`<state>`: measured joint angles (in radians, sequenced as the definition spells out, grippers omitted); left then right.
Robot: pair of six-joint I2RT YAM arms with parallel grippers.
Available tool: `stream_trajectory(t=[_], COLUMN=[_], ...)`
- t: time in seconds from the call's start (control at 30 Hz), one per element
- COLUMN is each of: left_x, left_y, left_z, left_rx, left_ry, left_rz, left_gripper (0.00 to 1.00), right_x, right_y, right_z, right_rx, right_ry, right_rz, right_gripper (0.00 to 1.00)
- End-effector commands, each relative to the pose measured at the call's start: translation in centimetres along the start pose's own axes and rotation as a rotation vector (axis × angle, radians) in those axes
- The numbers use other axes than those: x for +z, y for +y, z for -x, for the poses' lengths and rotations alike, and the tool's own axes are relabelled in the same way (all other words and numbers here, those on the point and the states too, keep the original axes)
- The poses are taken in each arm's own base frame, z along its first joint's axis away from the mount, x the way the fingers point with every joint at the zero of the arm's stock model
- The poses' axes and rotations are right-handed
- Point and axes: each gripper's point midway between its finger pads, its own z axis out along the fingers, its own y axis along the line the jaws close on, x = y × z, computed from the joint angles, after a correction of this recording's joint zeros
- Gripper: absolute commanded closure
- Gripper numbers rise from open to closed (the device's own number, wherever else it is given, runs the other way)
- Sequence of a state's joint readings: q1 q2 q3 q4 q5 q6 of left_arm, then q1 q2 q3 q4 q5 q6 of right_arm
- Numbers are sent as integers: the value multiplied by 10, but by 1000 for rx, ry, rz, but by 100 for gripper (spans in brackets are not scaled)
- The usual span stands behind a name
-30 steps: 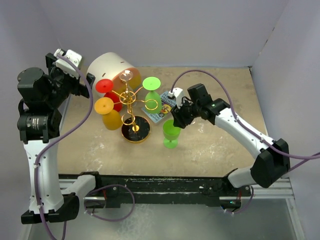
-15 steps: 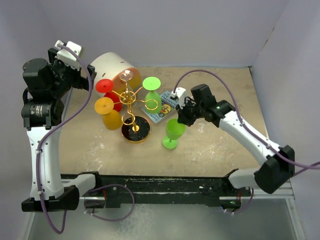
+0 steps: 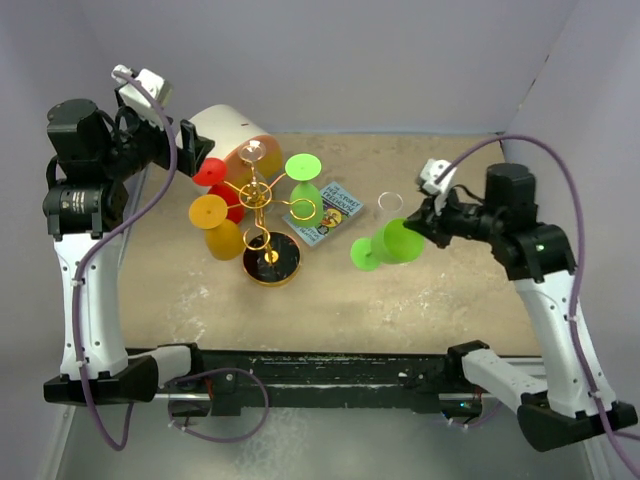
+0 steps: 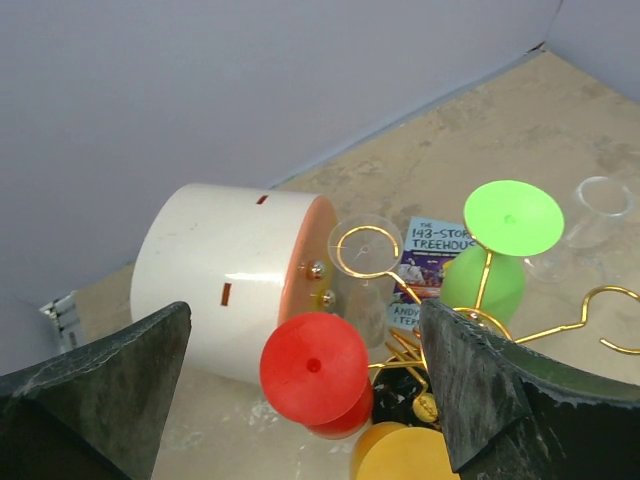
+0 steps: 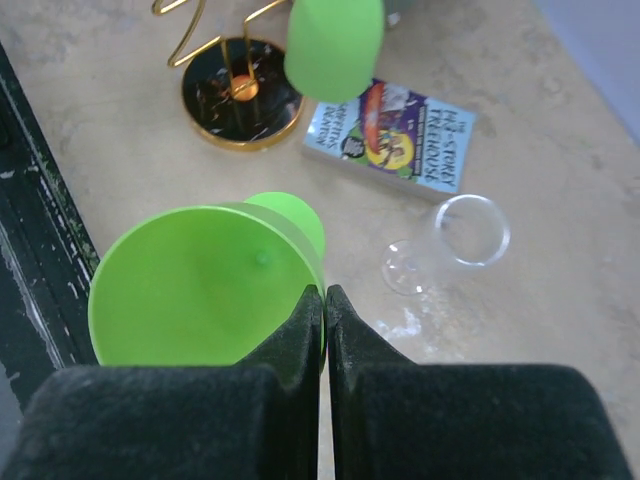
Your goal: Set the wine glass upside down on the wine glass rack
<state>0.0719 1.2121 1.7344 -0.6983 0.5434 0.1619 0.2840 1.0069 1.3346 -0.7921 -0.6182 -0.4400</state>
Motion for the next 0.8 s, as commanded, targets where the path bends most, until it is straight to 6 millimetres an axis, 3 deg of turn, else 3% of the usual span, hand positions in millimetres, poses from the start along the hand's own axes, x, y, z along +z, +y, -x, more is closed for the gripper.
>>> stream_trajectory(t=[0.0,0.2,0.33,0.6,0.77], left_x=[-7,6,20,38,52], left_y=[-18,-34,-52,-80,-98], left_z=[28,38,41,58,69], left_rx=[-46,-73,-83,-226,-301], left_ry=[-74,-77,-64,-106,-127], left_rz=[-88,-134,-175,-330,-385], left_gripper=[3,6,4,3,5], right_x=[-46,-74,-81,-92,-89], right_y=[0,-44,-65,-99,-105], right_z=[34,75,108,169,196], right_rx=[-56,-22,4,48,94], right_ry=[-115,-161,-230,-421,-517], right_rz=[-12,-190,-250,-335,-282], right_gripper=[100,100,100,100,100])
